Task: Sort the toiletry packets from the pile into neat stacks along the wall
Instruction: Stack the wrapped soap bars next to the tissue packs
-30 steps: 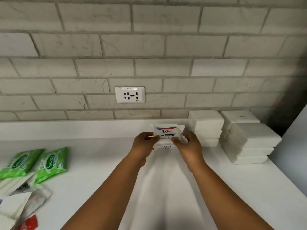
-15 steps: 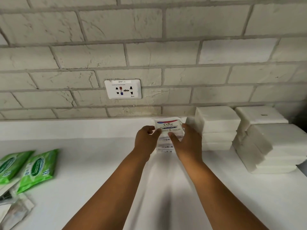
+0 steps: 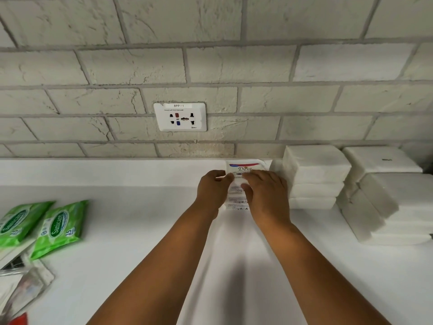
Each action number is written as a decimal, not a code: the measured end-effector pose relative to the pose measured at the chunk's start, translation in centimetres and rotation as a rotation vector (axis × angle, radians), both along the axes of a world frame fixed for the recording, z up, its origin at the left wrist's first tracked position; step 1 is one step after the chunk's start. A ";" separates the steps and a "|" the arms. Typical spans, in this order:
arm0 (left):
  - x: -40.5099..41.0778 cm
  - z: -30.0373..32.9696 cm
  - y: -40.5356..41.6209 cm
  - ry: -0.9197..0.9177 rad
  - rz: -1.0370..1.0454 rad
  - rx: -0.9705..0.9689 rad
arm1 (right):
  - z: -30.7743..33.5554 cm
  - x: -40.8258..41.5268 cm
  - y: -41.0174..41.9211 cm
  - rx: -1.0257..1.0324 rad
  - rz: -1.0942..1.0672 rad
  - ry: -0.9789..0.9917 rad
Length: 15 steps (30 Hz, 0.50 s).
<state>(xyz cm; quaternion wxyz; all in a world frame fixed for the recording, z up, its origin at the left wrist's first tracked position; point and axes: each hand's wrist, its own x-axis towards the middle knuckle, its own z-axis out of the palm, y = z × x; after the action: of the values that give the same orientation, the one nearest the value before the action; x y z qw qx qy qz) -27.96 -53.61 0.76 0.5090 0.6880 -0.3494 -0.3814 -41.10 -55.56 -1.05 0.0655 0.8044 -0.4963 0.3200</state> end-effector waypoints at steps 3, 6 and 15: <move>-0.2 0.3 0.2 -0.003 -0.005 0.016 | 0.5 0.0 0.0 0.038 -0.009 0.040; -0.1 0.8 0.9 -0.061 -0.019 0.032 | 1.2 0.1 0.6 0.062 -0.048 0.091; 3.2 4.5 8.6 -0.152 0.069 0.013 | 4.1 3.6 6.8 0.215 0.068 0.035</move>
<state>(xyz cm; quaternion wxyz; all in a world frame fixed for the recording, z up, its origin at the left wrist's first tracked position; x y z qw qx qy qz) -24.74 -44.96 5.30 0.4894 0.7300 -0.3604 -0.3126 -37.46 -48.73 3.03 -0.0232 0.8286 -0.4990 0.2526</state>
